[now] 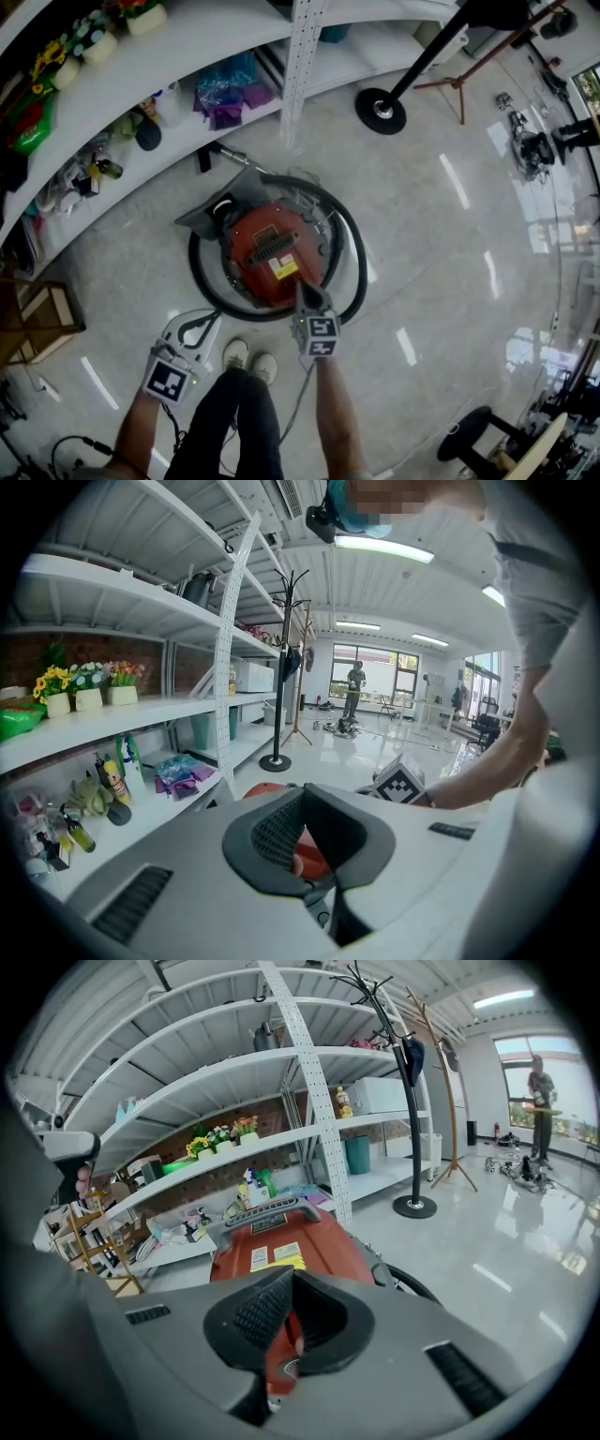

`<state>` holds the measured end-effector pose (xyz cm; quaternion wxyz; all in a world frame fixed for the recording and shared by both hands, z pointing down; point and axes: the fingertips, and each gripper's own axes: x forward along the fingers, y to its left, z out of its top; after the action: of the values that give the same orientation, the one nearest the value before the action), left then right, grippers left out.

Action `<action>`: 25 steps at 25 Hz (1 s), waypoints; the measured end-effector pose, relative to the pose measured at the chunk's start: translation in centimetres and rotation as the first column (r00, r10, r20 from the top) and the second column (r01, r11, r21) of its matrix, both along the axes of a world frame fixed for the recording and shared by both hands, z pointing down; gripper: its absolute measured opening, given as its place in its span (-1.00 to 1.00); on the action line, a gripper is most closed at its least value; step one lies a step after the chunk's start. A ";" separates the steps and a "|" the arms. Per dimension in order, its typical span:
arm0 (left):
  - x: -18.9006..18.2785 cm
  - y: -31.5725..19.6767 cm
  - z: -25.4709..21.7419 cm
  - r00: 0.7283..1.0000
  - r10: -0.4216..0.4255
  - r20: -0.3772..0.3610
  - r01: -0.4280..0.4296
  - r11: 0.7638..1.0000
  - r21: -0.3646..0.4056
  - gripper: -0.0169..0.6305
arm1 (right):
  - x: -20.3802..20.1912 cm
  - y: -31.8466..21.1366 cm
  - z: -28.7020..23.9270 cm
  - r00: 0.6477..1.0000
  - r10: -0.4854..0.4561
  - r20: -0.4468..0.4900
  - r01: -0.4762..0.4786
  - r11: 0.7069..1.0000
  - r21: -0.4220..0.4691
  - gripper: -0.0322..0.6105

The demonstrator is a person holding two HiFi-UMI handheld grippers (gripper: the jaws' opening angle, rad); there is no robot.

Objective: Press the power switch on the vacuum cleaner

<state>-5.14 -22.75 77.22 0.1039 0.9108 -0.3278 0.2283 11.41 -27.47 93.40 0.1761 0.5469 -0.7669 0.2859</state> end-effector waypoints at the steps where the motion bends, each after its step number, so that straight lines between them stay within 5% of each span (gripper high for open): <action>1: 0.0 0.0 0.1 1.000 -0.001 -0.001 0.001 1.000 -0.003 -0.92 | 0.0 0.0 0.1 1.000 0.002 0.002 -0.002 1.000 0.000 -0.86; 25: -0.4 0.3 1.1 1.000 -0.009 0.003 0.009 1.000 -0.029 -0.92 | 0.4 -0.2 0.8 1.000 0.027 0.003 -0.027 1.000 -0.005 -0.86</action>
<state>-5.51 -22.41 78.34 0.1178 0.9075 -0.3285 0.2339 11.77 -27.71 94.20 0.1724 0.5562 -0.7592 0.2909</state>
